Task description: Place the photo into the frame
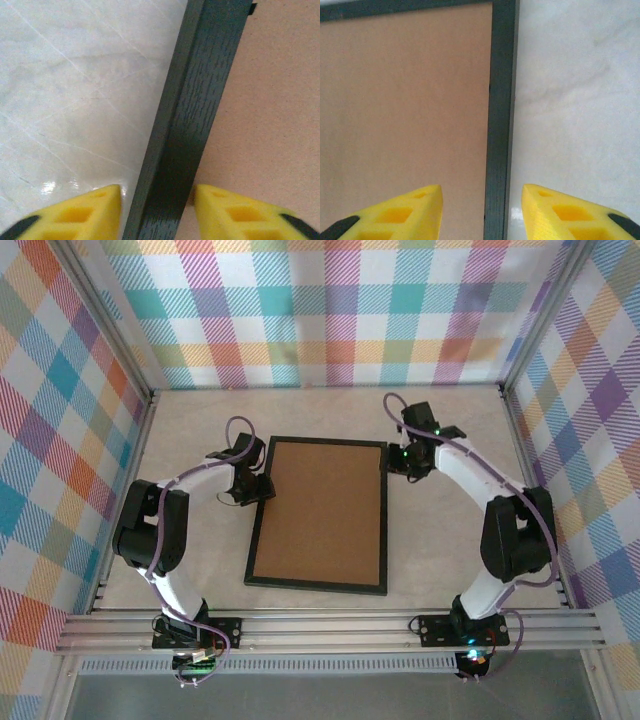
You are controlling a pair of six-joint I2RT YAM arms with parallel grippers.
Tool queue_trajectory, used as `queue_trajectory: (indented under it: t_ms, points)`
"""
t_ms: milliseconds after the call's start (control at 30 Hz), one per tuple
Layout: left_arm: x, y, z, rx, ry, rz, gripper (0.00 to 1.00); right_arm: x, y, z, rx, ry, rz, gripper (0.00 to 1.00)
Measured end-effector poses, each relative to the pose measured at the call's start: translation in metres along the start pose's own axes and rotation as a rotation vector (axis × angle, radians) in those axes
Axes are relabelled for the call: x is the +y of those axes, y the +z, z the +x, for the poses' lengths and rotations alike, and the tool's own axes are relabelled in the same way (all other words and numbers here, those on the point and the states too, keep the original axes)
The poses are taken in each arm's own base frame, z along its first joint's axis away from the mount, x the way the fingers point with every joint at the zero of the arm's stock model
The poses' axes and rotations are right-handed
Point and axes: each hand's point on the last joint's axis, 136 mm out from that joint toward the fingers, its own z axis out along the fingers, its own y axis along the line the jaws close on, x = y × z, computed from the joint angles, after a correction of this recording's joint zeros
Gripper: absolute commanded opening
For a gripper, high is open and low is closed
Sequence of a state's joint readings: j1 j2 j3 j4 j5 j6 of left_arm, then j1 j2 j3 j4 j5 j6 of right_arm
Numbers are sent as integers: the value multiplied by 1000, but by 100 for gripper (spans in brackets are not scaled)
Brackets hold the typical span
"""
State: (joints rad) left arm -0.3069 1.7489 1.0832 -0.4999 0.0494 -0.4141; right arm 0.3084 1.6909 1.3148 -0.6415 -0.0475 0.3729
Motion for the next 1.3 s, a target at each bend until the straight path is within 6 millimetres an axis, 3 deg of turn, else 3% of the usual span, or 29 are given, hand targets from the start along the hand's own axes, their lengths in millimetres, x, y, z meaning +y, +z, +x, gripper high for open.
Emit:
queue_trajectory:
  t_ms: [133,333,433,600,667,1300]
  points:
    - [3,-2,3,12,-15,-10,70,-4,19,-21,7,19,13,45]
    - [-5,-17,-3,3,-66,74,74,-14,60,-18,97,30,57,43]
    - [-7,-27,-9,-14,-84,111,71,-19,69,-16,123,30,84,41]
    - [-15,-30,-12,-28,-99,157,49,-23,73,-28,112,23,127,40]
    - [-14,-27,-10,-21,-100,161,46,-23,75,-33,109,22,135,40]
    - [6,-2,-1,5,-71,56,41,-27,92,-25,155,29,140,40]
